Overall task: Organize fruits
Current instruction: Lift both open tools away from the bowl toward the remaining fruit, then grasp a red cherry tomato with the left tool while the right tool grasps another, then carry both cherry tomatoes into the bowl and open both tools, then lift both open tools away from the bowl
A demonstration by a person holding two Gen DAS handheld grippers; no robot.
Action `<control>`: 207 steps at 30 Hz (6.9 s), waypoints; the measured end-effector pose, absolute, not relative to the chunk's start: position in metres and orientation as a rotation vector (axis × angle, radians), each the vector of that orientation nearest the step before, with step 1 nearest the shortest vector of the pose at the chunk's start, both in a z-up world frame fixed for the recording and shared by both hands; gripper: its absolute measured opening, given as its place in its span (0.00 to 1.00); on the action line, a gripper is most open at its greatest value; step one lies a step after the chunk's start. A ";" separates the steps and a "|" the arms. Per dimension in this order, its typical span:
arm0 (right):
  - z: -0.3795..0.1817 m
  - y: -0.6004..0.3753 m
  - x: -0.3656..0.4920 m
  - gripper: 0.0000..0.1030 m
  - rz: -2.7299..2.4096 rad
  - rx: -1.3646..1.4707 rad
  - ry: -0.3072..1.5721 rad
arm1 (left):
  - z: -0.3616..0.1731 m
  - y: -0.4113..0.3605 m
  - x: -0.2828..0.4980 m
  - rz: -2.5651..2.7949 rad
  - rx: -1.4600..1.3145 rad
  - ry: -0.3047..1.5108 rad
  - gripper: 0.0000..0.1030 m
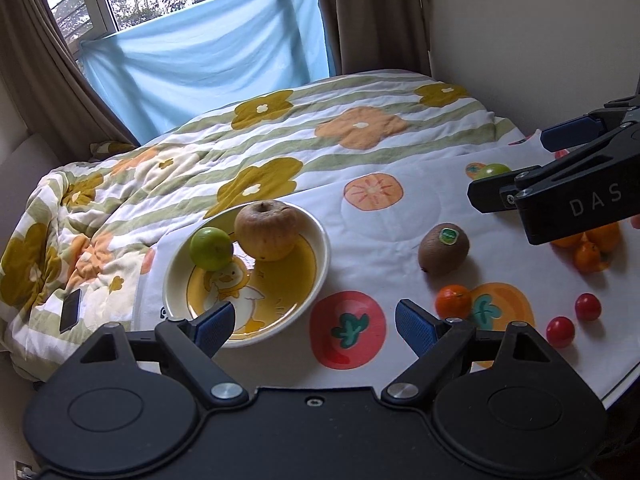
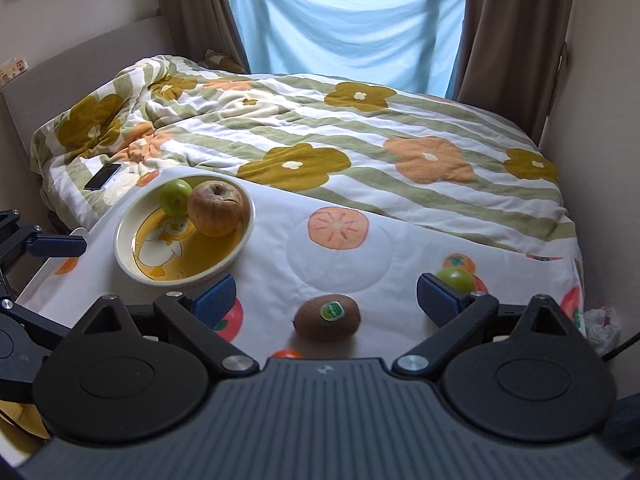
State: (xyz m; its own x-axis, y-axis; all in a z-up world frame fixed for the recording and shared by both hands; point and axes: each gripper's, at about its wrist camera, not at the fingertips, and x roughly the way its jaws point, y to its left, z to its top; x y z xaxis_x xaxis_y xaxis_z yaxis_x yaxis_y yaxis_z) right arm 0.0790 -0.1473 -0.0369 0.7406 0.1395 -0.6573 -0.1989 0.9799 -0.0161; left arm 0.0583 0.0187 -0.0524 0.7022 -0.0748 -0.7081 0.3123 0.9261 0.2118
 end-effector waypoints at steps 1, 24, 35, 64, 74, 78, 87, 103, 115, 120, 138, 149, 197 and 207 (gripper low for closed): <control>-0.036 -0.156 0.073 1.00 0.180 -0.084 0.712 | -0.051 0.013 0.055 -0.224 0.332 0.762 0.88; -0.134 -0.288 -0.007 1.00 0.237 -0.105 0.743 | -0.147 -0.133 -0.009 -0.529 0.463 0.715 0.83; -0.161 -0.283 -0.004 0.89 0.313 -0.071 0.784 | -0.168 -0.144 0.000 -0.573 0.480 0.732 0.62; -0.172 -0.267 0.007 0.43 0.410 -0.088 0.829 | -0.162 -0.127 0.008 -0.519 0.439 0.763 0.36; -0.155 -0.257 0.016 0.43 0.426 -0.097 0.802 | -0.148 -0.111 0.009 -0.449 0.412 0.757 0.36; -0.146 -0.249 0.022 0.43 0.439 -0.107 0.791 | -0.138 -0.101 0.011 -0.413 0.398 0.753 0.36; -0.116 -0.221 0.038 0.43 0.473 -0.134 0.768 | -0.108 -0.068 0.021 -0.320 0.358 0.728 0.36; -0.062 -0.131 0.085 0.42 0.559 -0.175 0.724 | -0.056 0.018 0.061 -0.201 0.329 0.705 0.36; -0.065 -0.049 0.141 0.42 0.546 -0.121 0.763 | -0.064 0.092 0.124 -0.186 0.350 0.749 0.36; -0.081 -0.024 0.164 0.42 0.520 -0.099 0.795 | -0.081 0.115 0.154 -0.205 0.349 0.777 0.36; -0.119 0.004 0.201 0.42 0.396 -0.051 0.902 | -0.139 0.138 0.216 -0.319 0.447 0.872 0.37; -0.111 0.000 0.204 0.42 0.364 -0.081 0.911 | -0.120 0.141 0.196 -0.375 0.452 0.833 0.86; -0.075 -0.019 0.148 1.00 0.325 -0.048 0.811 | -0.077 0.124 0.130 -0.272 0.375 0.792 0.88; -0.043 -0.082 0.098 1.00 0.266 0.008 0.770 | -0.052 0.081 0.088 -0.239 0.320 0.768 0.88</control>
State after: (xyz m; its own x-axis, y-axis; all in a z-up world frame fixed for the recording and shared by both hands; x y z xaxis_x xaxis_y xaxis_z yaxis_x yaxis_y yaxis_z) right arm 0.0976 -0.0815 -0.0434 0.6861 0.2406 -0.6866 -0.2350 0.9664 0.1039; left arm 0.0879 0.0814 -0.0522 0.6961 -0.0948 -0.7117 0.3255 0.9252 0.1951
